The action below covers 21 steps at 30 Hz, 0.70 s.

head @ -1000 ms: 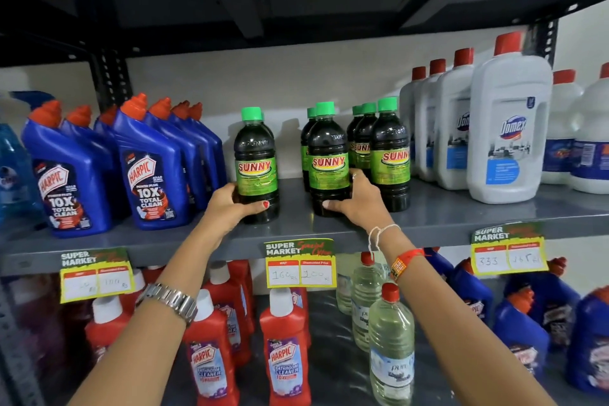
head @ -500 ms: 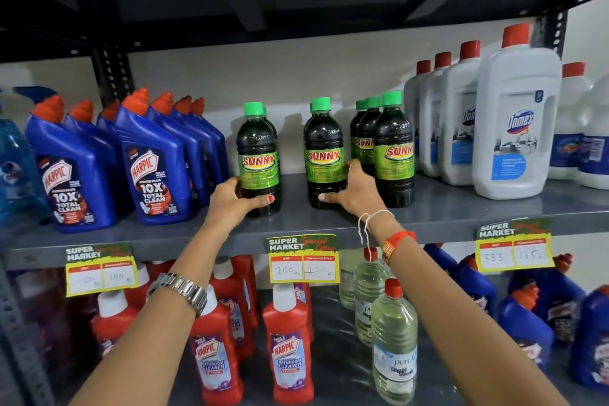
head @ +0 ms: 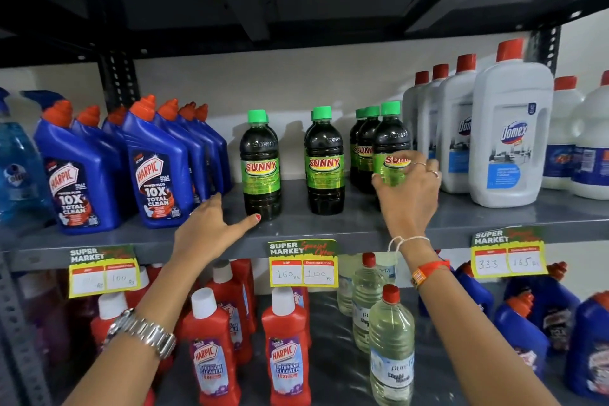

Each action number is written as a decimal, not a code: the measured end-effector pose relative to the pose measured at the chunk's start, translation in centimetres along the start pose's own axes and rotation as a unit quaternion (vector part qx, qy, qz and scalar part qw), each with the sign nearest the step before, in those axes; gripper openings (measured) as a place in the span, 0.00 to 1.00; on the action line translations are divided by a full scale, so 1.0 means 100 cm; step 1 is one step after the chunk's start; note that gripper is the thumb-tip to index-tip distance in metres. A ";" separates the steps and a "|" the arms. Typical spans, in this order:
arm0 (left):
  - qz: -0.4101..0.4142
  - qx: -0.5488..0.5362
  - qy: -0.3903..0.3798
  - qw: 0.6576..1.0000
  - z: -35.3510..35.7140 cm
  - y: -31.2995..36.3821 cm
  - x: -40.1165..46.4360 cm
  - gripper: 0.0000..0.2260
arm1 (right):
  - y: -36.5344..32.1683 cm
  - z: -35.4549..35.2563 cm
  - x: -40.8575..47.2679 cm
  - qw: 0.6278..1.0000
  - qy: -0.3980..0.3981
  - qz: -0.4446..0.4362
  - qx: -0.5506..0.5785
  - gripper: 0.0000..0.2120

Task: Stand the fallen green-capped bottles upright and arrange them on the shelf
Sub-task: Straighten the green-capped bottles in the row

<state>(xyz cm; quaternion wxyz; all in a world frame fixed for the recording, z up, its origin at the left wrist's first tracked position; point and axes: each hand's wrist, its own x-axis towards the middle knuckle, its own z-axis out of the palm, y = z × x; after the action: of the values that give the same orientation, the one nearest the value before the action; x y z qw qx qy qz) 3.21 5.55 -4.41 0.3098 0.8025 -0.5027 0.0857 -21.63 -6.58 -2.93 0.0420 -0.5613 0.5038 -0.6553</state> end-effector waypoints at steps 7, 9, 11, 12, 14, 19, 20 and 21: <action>0.038 0.169 -0.013 0.985 0.009 -0.008 -0.014 0.37 | 0.028 0.000 0.022 0.983 -0.161 0.077 0.034 0.47; 0.043 0.182 0.007 0.982 0.011 -0.009 -0.013 0.36 | 0.032 0.001 0.027 0.967 -0.215 0.118 0.073 0.49; 0.048 0.190 0.024 0.980 0.012 -0.011 -0.014 0.35 | 0.033 0.002 0.031 0.955 -0.254 0.133 0.076 0.43; 0.048 0.190 0.029 0.980 0.012 -0.011 -0.015 0.35 | 0.033 0.001 0.031 0.954 -0.265 0.130 0.061 0.40; 0.046 0.185 0.036 0.981 0.012 -0.011 -0.016 0.36 | 0.033 -0.001 0.031 0.955 -0.266 0.123 0.041 0.38; 0.049 0.180 0.037 0.982 0.013 -0.010 -0.016 0.38 | 0.030 -0.003 0.025 0.969 -0.233 0.085 0.019 0.38; 0.048 0.179 0.037 0.982 0.012 -0.010 -0.016 0.37 | 0.029 -0.002 0.025 0.970 -0.228 0.080 0.014 0.38; 0.049 0.174 0.038 0.983 0.012 -0.010 -0.015 0.35 | 0.029 0.000 0.026 0.972 -0.224 0.075 0.014 0.38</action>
<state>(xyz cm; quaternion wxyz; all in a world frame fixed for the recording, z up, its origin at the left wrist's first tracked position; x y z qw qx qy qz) 3.08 6.27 -6.47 0.1792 0.8148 -0.5068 0.2172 -24.02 -9.62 -3.16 0.2106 -0.6538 0.5130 -0.5148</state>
